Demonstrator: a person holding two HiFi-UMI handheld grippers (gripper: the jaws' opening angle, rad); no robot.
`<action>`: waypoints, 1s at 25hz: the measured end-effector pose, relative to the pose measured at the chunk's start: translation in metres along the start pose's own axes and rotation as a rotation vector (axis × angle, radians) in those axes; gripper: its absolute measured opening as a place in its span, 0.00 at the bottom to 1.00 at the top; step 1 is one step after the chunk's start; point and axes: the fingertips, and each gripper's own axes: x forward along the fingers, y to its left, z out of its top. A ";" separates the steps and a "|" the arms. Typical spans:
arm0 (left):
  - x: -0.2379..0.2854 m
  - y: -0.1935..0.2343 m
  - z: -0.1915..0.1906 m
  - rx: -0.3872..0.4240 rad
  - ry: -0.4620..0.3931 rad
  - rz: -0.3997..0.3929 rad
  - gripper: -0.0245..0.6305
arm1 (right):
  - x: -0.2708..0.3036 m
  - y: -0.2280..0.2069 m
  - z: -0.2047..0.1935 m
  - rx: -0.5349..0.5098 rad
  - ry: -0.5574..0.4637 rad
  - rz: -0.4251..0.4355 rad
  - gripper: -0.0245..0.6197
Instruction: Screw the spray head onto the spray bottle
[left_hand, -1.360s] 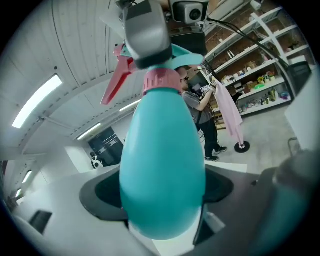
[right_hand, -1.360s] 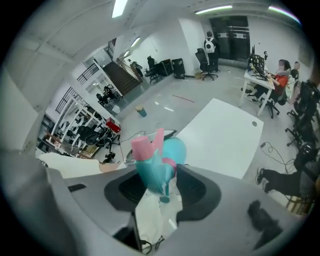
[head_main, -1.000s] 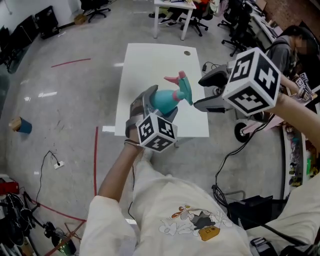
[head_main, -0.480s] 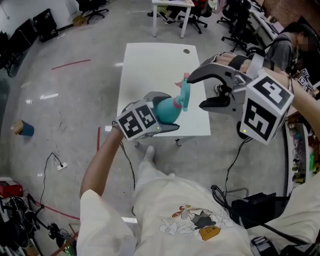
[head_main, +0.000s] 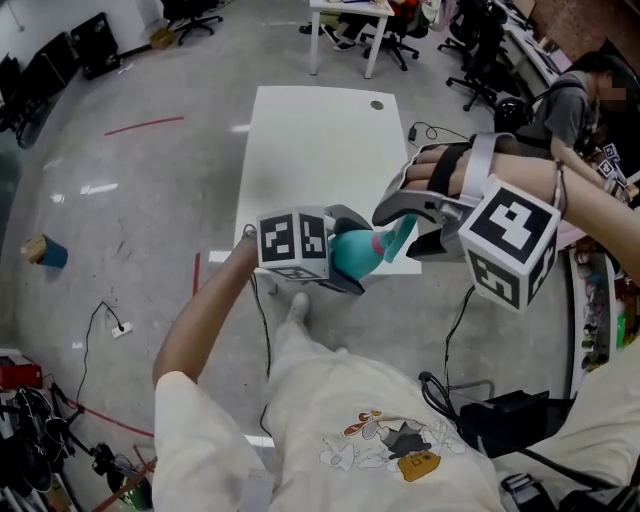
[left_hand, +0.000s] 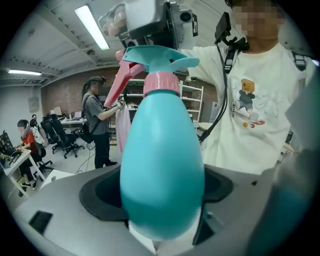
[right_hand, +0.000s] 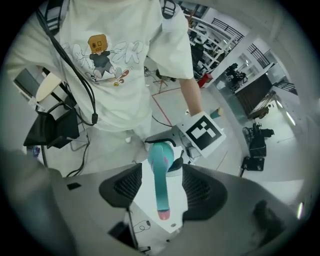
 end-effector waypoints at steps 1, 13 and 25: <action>0.002 -0.001 0.001 0.003 0.006 -0.008 0.68 | 0.003 0.004 0.004 -0.011 -0.007 0.019 0.43; 0.011 -0.009 0.005 0.020 0.024 -0.027 0.68 | 0.024 0.026 0.012 -0.040 -0.032 0.115 0.25; -0.006 0.060 -0.009 -0.117 0.046 0.449 0.69 | 0.037 -0.007 -0.032 0.431 -0.070 0.078 0.24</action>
